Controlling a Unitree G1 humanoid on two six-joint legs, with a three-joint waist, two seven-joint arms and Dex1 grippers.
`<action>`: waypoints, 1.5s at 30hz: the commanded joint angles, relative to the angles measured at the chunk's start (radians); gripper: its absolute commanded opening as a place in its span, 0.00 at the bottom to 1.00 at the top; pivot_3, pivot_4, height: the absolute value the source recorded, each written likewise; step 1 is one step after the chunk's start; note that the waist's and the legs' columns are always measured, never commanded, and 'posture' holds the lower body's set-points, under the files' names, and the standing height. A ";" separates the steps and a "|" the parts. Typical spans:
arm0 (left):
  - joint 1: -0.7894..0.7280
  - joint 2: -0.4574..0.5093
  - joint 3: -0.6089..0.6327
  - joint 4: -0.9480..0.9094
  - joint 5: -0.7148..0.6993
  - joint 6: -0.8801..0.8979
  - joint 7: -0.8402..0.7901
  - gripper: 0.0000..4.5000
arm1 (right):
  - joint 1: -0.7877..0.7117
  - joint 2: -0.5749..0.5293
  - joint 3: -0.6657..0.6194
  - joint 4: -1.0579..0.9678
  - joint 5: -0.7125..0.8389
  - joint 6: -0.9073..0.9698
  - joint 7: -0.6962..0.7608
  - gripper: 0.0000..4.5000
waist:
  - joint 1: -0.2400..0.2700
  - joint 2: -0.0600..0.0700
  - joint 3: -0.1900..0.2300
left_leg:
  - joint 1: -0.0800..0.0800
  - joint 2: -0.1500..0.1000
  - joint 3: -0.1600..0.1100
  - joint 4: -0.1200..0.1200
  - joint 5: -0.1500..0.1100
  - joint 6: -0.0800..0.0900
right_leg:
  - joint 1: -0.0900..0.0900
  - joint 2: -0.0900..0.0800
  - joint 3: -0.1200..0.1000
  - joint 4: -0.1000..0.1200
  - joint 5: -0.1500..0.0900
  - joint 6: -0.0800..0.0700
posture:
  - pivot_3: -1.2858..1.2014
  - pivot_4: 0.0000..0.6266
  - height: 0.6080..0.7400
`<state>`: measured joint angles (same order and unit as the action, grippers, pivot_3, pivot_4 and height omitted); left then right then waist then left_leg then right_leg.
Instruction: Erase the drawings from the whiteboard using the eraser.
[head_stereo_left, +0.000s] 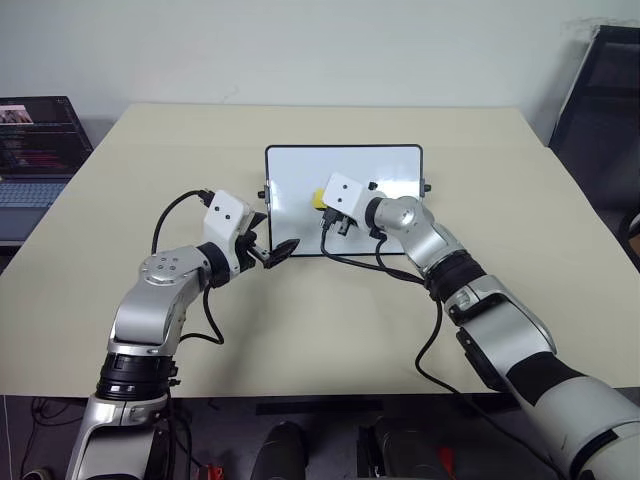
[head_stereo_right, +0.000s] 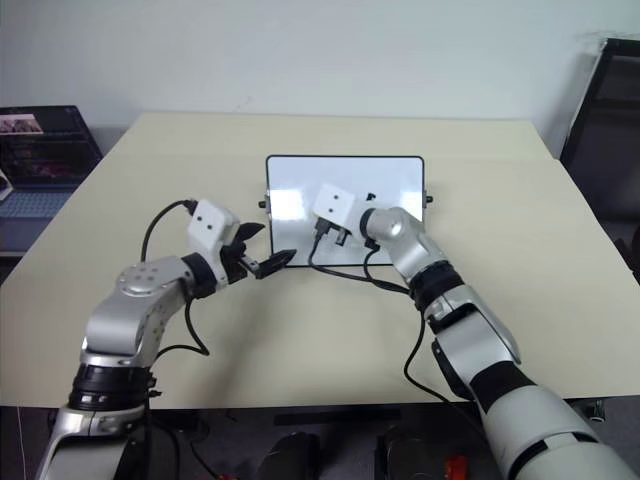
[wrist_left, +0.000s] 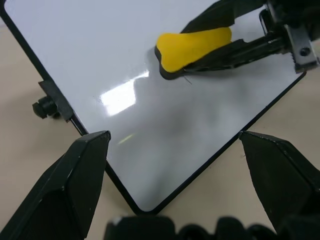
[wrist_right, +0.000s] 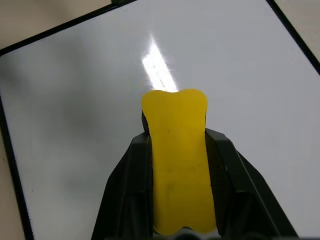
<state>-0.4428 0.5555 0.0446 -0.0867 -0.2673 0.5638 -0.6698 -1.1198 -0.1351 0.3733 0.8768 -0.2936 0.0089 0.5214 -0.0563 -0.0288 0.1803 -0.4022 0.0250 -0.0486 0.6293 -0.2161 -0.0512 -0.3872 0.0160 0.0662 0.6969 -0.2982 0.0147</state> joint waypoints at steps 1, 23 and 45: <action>-0.025 0.012 -0.005 -0.050 -0.008 0.003 -0.010 1.00 | 0.001 -0.020 -0.009 0.012 -0.013 0.022 0.008 0.24 | 0.000 0.000 0.000 | 0.000 0.000 0.000 0.000 0.000 0.000 | 0.000 0.000 0.000 0.000 0.000 0.000 | 0.52 0.24 1.00; -0.001 0.015 -0.011 -0.070 -0.011 0.008 -0.035 1.00 | -0.006 -0.007 -0.028 0.011 -0.006 0.011 -0.045 0.24 | -0.001 0.000 0.000 | 0.001 0.000 0.001 0.000 0.000 0.000 | 0.001 0.000 0.002 0.000 0.000 0.000 | 0.52 0.24 1.00; 0.003 0.006 -0.023 -0.098 -0.016 0.035 -0.031 1.00 | 0.080 -0.050 -0.011 -0.142 -0.038 0.061 -0.009 0.24 | -0.001 0.000 0.000 | 0.002 0.001 0.001 0.000 0.000 0.000 | 0.002 0.001 0.002 -0.001 0.000 0.000 | 0.52 0.24 1.00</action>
<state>-0.4258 0.5560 0.0244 -0.1530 -0.2737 0.6063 -0.6976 -1.0023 -0.1763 0.4028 0.7056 -0.3122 0.0681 0.5851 -0.0575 -0.0288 0.1803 -0.4002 0.0256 -0.0478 0.6290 -0.2158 -0.0512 -0.3858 0.0165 0.0685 0.6964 -0.2986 0.0152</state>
